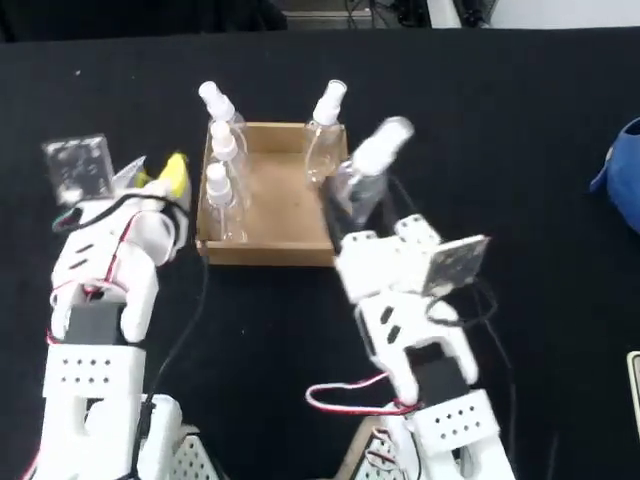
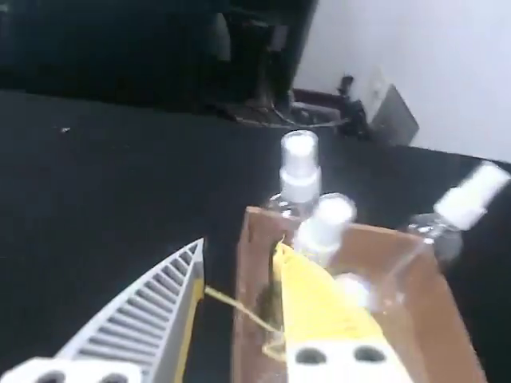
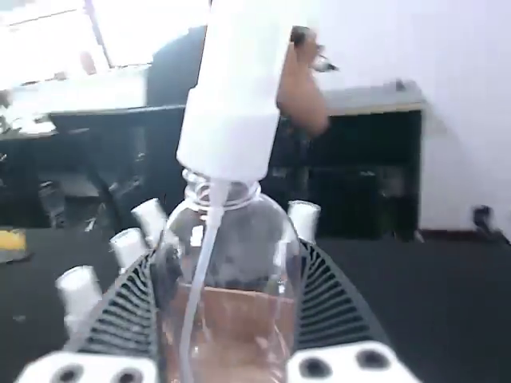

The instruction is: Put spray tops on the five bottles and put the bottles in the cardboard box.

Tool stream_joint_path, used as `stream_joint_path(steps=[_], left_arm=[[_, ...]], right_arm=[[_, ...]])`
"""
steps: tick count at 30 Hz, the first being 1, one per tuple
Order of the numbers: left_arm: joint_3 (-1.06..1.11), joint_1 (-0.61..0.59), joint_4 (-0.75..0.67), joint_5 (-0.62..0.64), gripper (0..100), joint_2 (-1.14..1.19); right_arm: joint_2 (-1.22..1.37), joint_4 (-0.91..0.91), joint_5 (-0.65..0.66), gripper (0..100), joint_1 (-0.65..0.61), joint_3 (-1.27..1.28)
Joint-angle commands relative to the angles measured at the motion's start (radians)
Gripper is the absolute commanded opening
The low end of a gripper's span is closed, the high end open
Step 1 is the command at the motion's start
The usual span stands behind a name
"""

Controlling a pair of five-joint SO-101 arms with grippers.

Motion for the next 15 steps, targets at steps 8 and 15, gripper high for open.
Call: stream_joint_path(steps=[8,15], left_arm=[[0.346,-0.245,-0.180,-0.003,3,-0.285],[0.478,-0.240,-0.180,-0.003,3,-0.417]], right_arm=[[-0.008,-0.281,0.057,1.1,-0.071,0.099],[-0.008,-0.276,0.057,1.1,-0.068,0.051]])
